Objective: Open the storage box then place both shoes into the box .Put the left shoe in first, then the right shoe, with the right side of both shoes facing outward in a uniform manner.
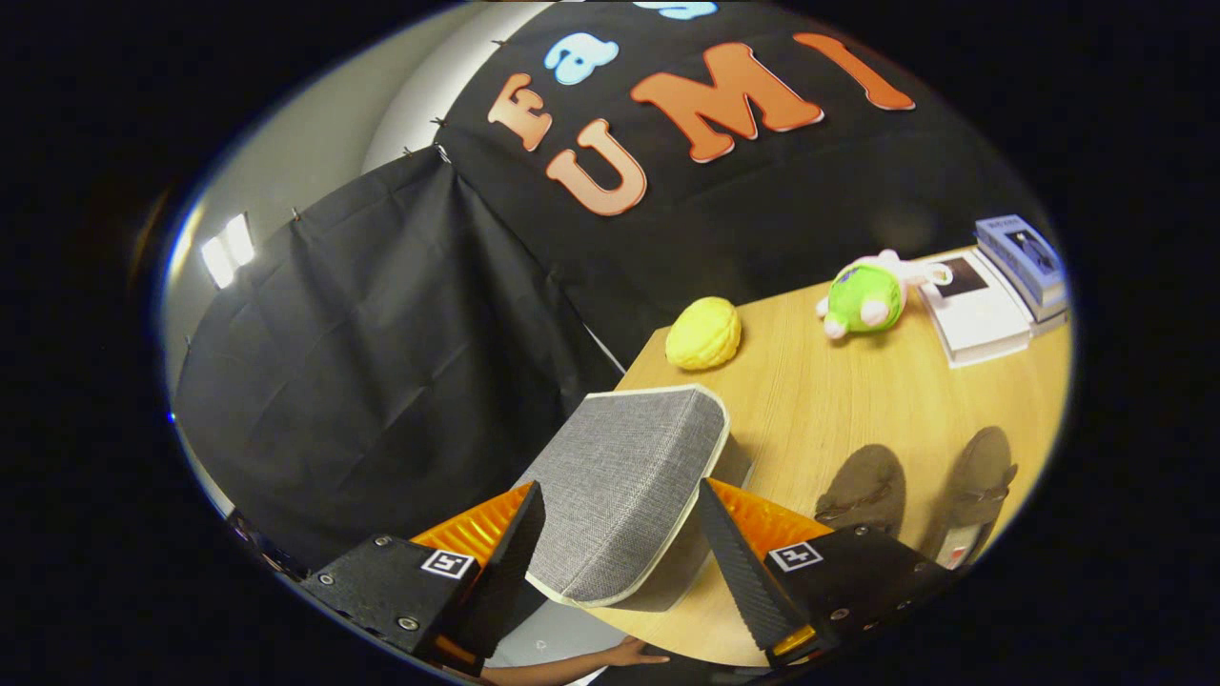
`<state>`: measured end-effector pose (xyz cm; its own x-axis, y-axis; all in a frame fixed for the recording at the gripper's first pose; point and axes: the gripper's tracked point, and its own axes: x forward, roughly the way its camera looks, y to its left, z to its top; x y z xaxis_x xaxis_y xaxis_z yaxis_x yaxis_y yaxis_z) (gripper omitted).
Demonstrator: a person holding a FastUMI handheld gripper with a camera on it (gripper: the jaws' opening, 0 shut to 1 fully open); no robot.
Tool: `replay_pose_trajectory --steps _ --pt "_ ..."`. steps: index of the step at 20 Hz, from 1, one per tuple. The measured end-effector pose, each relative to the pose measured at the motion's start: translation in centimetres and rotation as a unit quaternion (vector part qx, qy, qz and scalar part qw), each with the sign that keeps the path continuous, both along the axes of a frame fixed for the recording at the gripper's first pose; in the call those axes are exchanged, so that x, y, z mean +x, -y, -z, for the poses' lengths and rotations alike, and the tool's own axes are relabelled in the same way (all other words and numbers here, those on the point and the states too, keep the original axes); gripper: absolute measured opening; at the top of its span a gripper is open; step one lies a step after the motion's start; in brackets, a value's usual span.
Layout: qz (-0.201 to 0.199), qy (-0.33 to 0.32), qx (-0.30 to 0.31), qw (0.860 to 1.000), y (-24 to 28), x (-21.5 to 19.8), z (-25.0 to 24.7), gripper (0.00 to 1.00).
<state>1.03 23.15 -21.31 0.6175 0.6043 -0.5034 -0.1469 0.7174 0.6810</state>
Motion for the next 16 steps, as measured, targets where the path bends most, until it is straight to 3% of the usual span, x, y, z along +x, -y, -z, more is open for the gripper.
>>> replay_pose_trajectory --steps 9,16 --pt "-0.001 -0.110 0.053 0.993 -2.8 1.3 7.4 0.96" --pt "-0.018 -0.102 0.110 0.989 -4.8 2.2 8.6 0.96"
